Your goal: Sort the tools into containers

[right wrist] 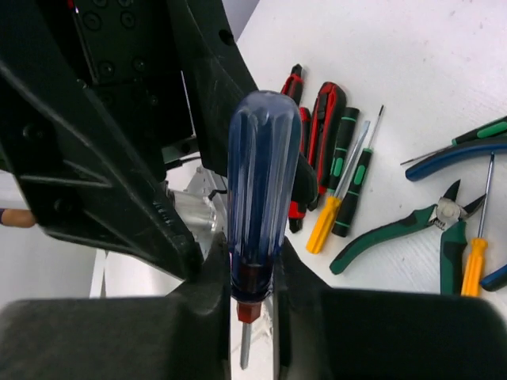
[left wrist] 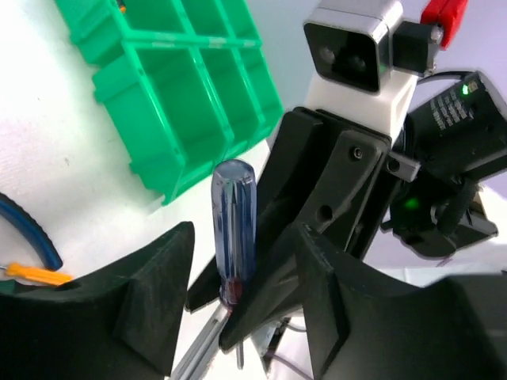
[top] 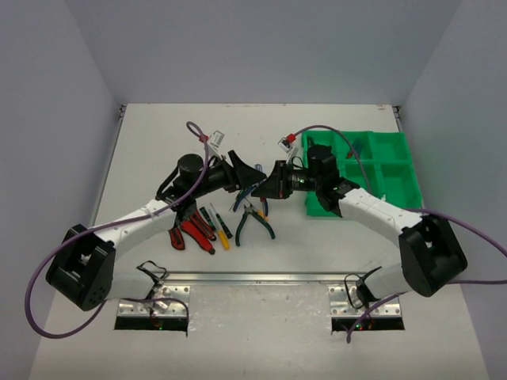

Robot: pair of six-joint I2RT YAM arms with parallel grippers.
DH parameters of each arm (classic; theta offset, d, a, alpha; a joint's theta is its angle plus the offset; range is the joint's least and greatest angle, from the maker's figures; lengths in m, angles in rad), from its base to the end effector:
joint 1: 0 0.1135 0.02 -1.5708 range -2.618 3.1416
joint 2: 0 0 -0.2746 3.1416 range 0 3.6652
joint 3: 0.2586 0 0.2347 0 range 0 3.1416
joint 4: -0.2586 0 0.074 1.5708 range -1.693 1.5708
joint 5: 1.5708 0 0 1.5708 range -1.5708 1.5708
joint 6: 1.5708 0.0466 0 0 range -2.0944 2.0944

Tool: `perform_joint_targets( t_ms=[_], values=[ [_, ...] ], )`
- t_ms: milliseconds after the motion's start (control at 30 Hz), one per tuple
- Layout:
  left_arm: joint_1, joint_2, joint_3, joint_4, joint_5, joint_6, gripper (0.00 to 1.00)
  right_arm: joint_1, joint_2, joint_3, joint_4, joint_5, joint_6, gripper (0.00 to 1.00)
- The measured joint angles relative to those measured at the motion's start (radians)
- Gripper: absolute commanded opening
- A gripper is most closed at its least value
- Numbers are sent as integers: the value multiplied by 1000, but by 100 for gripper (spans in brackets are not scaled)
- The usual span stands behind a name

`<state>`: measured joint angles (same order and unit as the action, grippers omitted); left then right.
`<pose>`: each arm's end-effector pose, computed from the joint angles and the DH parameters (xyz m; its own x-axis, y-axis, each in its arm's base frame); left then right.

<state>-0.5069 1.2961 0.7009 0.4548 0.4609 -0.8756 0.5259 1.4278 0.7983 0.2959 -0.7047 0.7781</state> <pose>0.2362 -0.1548 0.2841 -0.7079 -0.3936 -0.5864 0.4312 0.4168 -0.8002 0.2470 0.1782 0.2644 -0.8417 0.1297 -0.5241 -0.4506 0.3658 0.8143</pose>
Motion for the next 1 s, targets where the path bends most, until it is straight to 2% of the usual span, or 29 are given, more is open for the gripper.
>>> perform_joint_targets(
  t_ms=[133, 233, 333, 400, 533, 667, 867, 1000],
  values=[
    [-3, -34, 25, -113, -60, 34, 100, -13, -2, -17, 2, 39, 16, 0],
    [-12, -89, 121, -366, -293, 102, 100, -67, -25, -14, -87, 130, -3, 0],
    [-10, -161, 217, -606, -534, 146, 100, -179, -38, 22, -219, 290, -39, 0],
    [-7, -232, 237, -714, -628, 180, 100, -280, -16, 106, -341, 443, -73, 0],
    [-8, -340, 259, -879, -645, 280, 100, -466, 99, 336, -473, 716, -147, 0],
    [-9, -355, 264, -993, -633, 375, 100, -556, 244, 513, -511, 880, -206, 0],
    [-10, -358, 188, -1094, -715, 461, 100, -623, 492, 728, -555, 954, -292, 0],
    [-10, -370, 135, -1089, -731, 480, 100, -628, 617, 813, -571, 963, -322, 0]
  ],
)
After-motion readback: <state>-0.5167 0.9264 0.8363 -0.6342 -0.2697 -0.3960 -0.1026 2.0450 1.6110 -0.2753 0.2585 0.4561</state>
